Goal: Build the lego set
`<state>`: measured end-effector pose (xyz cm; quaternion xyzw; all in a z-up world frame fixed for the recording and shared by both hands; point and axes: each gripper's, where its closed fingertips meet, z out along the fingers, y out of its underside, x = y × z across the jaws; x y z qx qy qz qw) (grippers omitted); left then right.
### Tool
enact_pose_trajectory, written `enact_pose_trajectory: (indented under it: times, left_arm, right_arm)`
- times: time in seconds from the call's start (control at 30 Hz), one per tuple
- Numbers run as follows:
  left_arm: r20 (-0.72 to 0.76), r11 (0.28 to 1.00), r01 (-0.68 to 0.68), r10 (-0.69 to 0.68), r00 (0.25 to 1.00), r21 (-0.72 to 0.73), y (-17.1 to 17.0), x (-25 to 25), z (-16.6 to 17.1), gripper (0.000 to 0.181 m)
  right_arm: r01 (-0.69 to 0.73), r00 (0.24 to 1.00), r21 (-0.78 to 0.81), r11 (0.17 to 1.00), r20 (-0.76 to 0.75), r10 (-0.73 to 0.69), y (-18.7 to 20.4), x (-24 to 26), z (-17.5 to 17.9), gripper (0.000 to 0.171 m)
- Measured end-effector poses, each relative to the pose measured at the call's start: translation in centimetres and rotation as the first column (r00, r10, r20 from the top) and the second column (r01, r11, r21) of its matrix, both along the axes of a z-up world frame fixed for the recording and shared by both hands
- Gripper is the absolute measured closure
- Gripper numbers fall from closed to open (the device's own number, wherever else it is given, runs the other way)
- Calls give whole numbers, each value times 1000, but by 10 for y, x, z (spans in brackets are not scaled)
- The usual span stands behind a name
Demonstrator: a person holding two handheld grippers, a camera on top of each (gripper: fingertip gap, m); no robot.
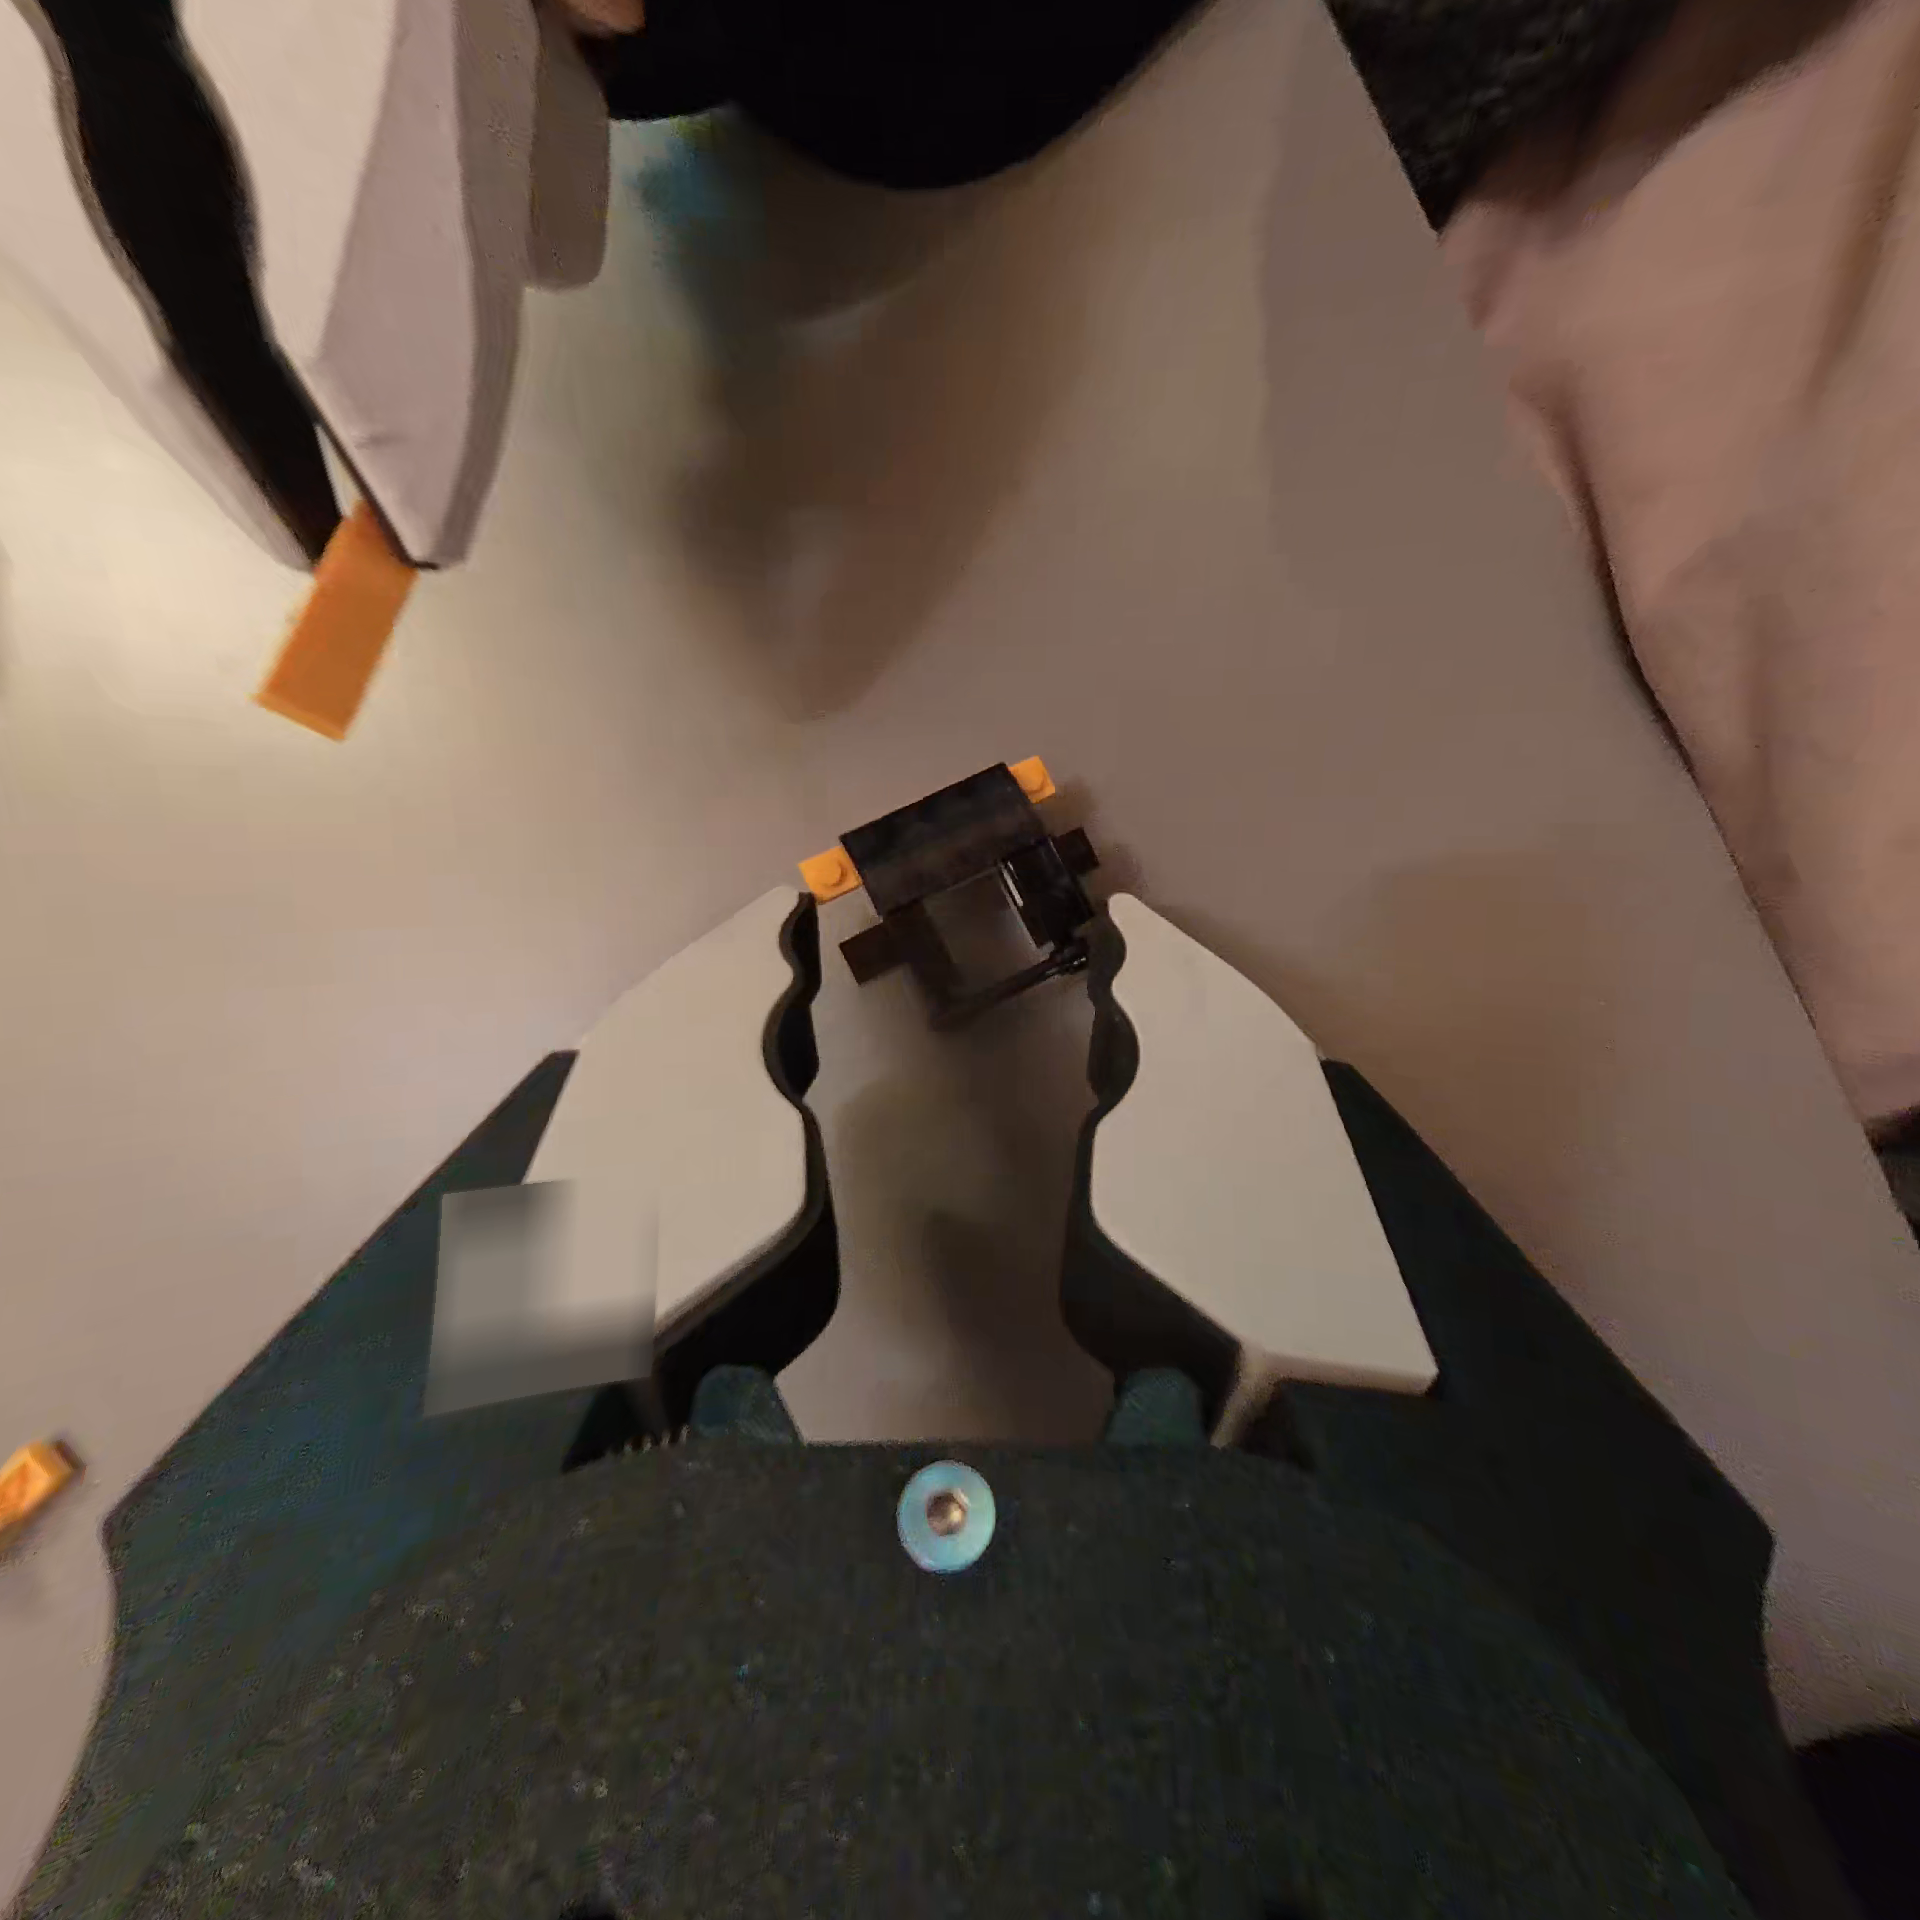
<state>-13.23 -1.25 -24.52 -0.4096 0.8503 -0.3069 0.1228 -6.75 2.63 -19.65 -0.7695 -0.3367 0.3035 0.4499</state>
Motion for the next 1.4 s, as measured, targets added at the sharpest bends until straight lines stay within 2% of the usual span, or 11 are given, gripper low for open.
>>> enact_pose_trajectory:
  times: [0.17, 0.33, 0.43, 0.6, 0.73, 0.93, 1.0, 1.13, 1.23, 1.3, 1.4]
  left_arm:
    - [-30, 996, 69, -68, 997, 52, 11, 5, -11, 133]
    - [12, 999, 30, -30, 999, 34, 12, 6, -7, 125]
    - [69, 998, -65, 63, 996, 26, 19, 6, 6, 126]
    - [170, 950, -309, 311, 935, -41, 29, 0, 30, 143]
    - [200, 923, -379, 385, 901, -66, 17, -8, 35, 144]
    - [252, 938, -347, 335, 908, 1, 4, -11, 30, 146]
    - [317, 950, -310, 283, 905, 37, -2, -10, 37, 151]
    - [398, 933, -273, 165, 903, 233, -4, -10, 37, 155]
    - [428, 910, -268, 116, 896, 315, -4, -10, 39, 173]
    - [445, 904, -280, 117, 888, 322, -2, -10, 42, 174]
    - [421, 929, -321, 219, 880, 186, -2, -10, 43, 174]
  right_arm:
    - [-2, 1000, -18, 1000, -2, 2, 1, 0, -4, 162]
    - [-13, 1000, -22, 1000, 2, 13, 0, -2, -6, 162]
    - [-16, 1000, -22, 1000, 3, 16, -1, -2, -6, 162]
    - [-50, 999, -26, 998, 19, 50, -6, -9, -7, 162]
    - [-125, 990, -42, 991, 56, 127, -17, -26, -8, 162]
    - [-238, 954, -141, 961, 151, 259, -41, -53, -16, 162]
    - [-251, 953, -191, 949, 125, 277, -47, -61, -17, 162]
    - [-270, 955, -277, 922, 42, 292, -50, -69, -15, 162]
    - [-275, 957, -307, 911, 5, 291, -47, -71, -12, 162]
    - [-281, 957, -304, 910, -13, 291, -46, -70, -8, 162]
    - [-274, 957, -234, 933, 29, 288, -44, -67, -4, 160]
